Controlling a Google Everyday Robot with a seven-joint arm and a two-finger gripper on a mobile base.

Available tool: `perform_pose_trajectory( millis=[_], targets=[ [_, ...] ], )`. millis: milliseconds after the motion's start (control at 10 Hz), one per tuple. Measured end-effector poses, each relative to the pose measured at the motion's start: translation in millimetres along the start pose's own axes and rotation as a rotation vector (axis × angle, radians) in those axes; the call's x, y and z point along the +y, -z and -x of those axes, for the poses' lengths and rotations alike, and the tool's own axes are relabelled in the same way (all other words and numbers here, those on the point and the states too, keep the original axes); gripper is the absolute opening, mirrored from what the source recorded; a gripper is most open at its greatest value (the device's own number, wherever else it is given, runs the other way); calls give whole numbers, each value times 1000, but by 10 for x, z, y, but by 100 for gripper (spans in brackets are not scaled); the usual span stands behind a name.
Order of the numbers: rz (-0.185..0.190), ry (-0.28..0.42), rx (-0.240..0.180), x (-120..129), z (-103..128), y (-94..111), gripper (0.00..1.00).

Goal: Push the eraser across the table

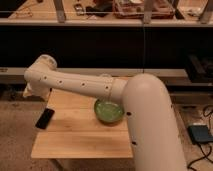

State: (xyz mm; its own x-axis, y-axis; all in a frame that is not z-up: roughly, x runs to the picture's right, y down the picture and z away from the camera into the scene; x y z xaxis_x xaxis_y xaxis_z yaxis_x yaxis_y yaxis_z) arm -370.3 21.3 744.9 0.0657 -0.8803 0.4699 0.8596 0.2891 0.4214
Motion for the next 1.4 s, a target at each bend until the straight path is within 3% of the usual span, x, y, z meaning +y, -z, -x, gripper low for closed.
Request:
perform_pose_trajectory(
  millis=[200,400,900,1400],
  targets=[
    [-52,-79,-8,-98,28,-273,24],
    [-53,-189,-8,50,61,-631,4],
    [8,-328,-9,153,129,-1139,0],
    [82,-313,-55,266,340,-1400,0]
  ],
)
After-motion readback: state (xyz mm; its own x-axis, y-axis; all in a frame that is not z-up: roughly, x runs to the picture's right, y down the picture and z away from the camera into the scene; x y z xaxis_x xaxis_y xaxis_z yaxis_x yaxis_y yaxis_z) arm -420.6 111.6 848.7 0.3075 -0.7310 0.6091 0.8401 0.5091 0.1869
